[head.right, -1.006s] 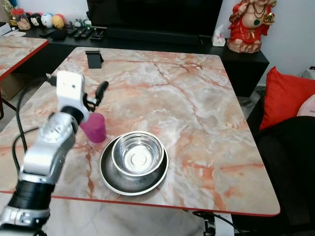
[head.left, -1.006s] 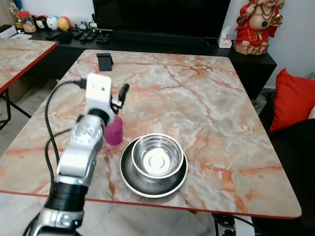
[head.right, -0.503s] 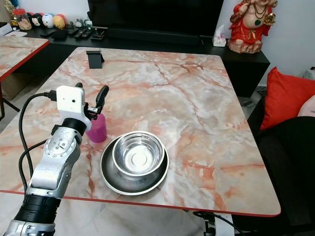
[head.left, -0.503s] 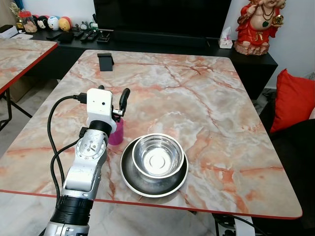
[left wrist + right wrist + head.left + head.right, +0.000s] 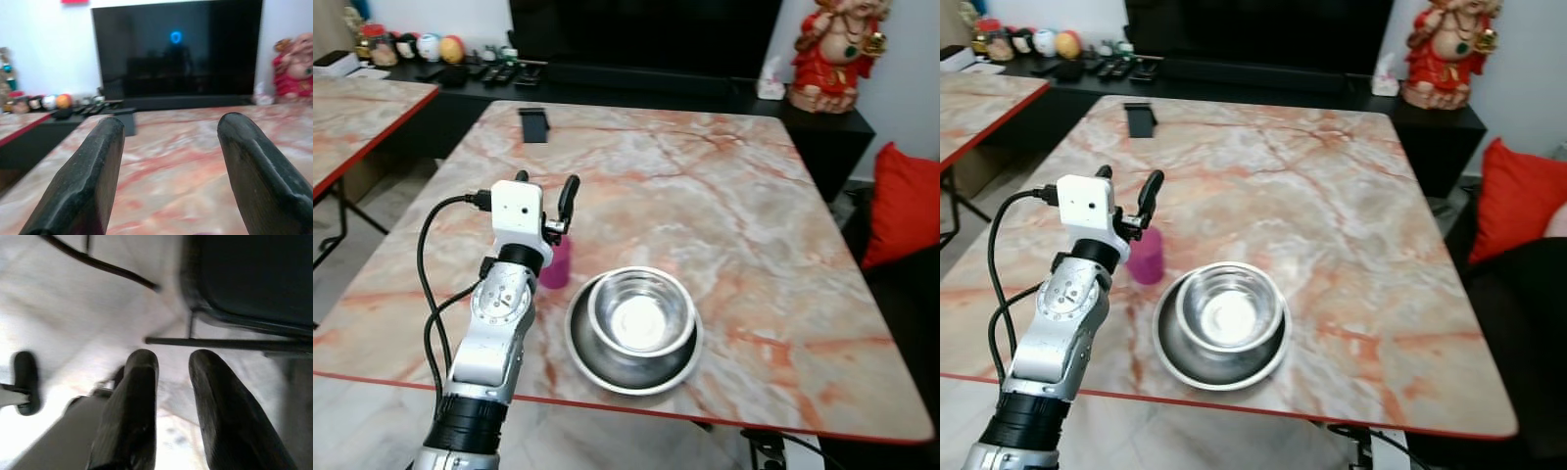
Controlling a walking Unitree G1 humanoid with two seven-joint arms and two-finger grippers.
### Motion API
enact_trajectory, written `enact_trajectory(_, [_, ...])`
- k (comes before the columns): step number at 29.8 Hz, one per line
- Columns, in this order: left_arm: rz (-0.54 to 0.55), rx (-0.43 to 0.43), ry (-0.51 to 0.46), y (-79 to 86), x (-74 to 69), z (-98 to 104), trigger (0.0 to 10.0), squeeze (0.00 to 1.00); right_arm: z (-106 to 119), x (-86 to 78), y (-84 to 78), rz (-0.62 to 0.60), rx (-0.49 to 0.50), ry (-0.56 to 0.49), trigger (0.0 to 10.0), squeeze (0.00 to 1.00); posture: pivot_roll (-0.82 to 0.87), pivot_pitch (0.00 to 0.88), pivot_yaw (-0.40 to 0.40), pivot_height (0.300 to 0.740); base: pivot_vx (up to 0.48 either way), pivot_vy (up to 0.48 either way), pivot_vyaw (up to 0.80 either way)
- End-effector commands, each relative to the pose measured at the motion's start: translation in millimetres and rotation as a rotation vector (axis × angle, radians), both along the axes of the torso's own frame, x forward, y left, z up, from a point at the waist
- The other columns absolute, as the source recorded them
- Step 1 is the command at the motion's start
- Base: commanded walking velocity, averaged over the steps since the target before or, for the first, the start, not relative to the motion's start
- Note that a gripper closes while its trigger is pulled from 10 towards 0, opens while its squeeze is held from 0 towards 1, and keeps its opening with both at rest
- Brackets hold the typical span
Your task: Setting the table
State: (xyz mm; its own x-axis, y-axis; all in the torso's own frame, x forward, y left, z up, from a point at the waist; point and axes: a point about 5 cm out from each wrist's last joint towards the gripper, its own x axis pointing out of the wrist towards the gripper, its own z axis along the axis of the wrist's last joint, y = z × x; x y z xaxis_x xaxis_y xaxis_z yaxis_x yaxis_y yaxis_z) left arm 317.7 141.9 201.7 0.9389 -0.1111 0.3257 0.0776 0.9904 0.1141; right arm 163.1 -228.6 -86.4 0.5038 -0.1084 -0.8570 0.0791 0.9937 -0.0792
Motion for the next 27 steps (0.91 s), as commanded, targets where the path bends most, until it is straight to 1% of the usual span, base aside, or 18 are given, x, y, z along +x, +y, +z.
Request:
enact_trajectory(1, [-0.013, 0.003, -0.018, -1.5, 0.0, 3.0, 10.0, 0.00, -1.0, -3.8, -2.3, -0.004, 0.000, 0.009, 10.0, 0.00, 0.07, 0.000, -0.031, 0.740, 0.000, 0.368, 0.00])
enact_trajectory(14, [-0.005, 0.010, -0.035, -2.3, 1.7, 7.8, 10.0, 0.00, -0.5, -2.9, -3.1, -0.009, 0.001, 0.007, 10.0, 0.00, 0.09, 0.000, -0.042, 0.740, 0.000, 0.366, 0.00])
enact_trajectory(27, [0.007, 0.015, -0.040, 0.1, 2.7, 9.4, 10.0, 0.00, 0.0, -1.9, -3.3, -0.008, 0.000, 0.004, 10.0, 0.00, 0.09, 0.000, -0.040, 0.740, 0.000, 0.367, 0.00])
